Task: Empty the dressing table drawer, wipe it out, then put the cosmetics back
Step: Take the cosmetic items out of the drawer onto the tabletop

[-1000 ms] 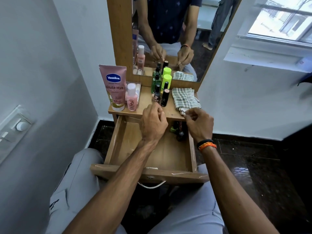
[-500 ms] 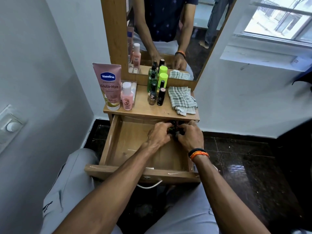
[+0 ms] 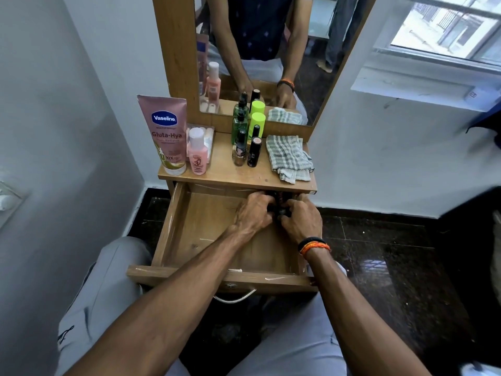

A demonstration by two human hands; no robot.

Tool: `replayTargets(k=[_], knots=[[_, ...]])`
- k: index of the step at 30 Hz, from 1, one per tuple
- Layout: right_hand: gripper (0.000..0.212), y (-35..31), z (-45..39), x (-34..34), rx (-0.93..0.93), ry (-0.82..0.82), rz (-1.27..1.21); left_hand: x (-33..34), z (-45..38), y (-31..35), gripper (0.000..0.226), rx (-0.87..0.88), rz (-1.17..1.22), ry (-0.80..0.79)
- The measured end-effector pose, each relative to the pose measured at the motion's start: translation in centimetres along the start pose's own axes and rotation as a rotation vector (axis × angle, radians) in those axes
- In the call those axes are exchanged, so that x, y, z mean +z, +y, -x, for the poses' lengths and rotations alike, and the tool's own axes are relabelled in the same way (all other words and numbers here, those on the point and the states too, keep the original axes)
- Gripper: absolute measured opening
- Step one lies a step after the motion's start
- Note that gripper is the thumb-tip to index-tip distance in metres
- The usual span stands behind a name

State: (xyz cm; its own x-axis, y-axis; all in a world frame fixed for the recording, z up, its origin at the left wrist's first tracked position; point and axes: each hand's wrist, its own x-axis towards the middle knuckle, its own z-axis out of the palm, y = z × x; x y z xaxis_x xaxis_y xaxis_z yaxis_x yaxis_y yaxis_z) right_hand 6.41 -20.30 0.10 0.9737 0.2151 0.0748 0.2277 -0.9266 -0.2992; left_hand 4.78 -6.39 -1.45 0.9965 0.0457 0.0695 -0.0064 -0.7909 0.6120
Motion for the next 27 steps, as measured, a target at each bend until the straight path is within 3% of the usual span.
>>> replayTargets(k=[11, 19, 27], knots=[[0.032, -0.4, 0.8, -2.3, -0.027, 0.061, -0.191, -3.5, 2.5, -0.9, 0.010, -0.047, 0.247, 0.214], [0.028, -3.6, 0.1, -5.3, -0.093, 0.223, -0.387, -7.6, 2.2, -1.1, 0.022, 0.014, 0.316, 0.347], [0.028, -7.0, -3.0, -5.3, -0.159, 0.287, -0.415, -8.8, 0.4, -1.1, 0.023, -0.012, 0.336, 0.465]])
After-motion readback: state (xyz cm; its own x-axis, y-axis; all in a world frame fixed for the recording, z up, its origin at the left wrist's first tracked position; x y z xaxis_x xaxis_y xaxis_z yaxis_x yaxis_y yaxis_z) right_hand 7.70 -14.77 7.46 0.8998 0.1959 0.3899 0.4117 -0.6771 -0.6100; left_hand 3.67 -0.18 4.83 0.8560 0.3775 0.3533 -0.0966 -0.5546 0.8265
